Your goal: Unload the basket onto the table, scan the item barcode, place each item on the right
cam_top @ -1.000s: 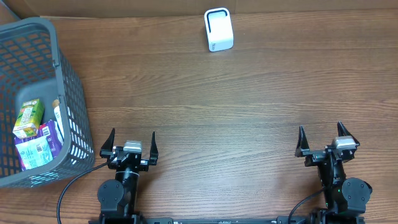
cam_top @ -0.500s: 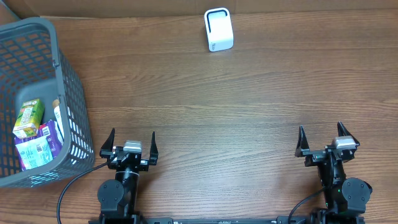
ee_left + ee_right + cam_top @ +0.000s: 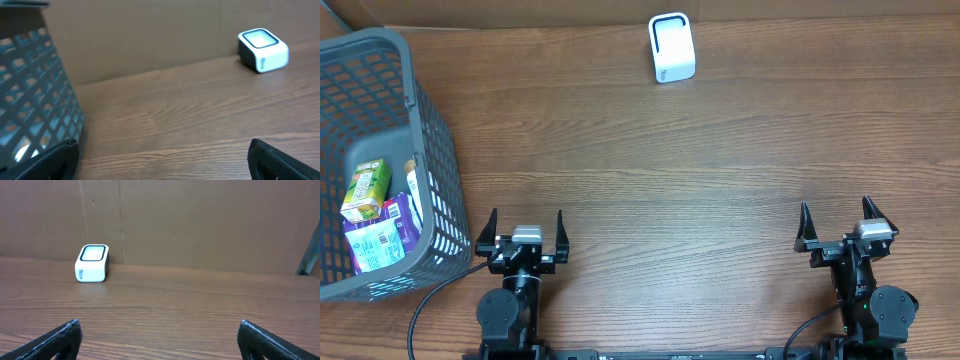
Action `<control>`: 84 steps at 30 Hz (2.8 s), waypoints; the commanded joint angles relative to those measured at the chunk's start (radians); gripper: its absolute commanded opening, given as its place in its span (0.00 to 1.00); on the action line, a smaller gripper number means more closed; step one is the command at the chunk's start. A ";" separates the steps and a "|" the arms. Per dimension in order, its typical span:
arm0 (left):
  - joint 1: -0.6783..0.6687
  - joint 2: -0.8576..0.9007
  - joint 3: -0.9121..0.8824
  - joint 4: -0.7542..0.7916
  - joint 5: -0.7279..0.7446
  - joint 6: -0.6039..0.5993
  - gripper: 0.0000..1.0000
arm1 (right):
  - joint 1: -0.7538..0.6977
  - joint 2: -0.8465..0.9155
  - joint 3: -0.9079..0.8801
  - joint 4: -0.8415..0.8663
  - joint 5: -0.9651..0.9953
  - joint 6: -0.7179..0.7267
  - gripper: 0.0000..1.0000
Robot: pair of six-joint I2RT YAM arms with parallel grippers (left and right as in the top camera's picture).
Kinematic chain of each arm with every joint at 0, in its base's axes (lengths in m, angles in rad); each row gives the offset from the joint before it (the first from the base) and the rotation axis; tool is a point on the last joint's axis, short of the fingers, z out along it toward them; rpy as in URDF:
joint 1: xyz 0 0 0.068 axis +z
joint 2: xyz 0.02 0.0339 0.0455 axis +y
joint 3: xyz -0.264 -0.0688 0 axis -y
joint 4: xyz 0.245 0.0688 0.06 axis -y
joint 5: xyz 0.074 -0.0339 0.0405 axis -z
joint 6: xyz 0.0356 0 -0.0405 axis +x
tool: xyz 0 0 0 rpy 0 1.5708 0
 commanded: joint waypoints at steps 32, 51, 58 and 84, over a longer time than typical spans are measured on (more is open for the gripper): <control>0.012 -0.008 -0.002 0.007 -0.023 -0.121 1.00 | 0.006 -0.011 -0.011 0.010 -0.001 -0.001 1.00; 0.011 0.094 0.306 -0.228 0.153 -0.158 1.00 | 0.005 -0.011 0.065 0.008 -0.145 0.111 1.00; 0.011 0.348 0.654 -0.402 0.200 -0.200 1.00 | 0.005 -0.011 0.179 -0.108 -0.223 0.165 1.00; 0.010 1.040 1.518 -1.078 0.351 -0.206 1.00 | 0.005 0.573 0.920 -0.618 -0.398 0.100 1.00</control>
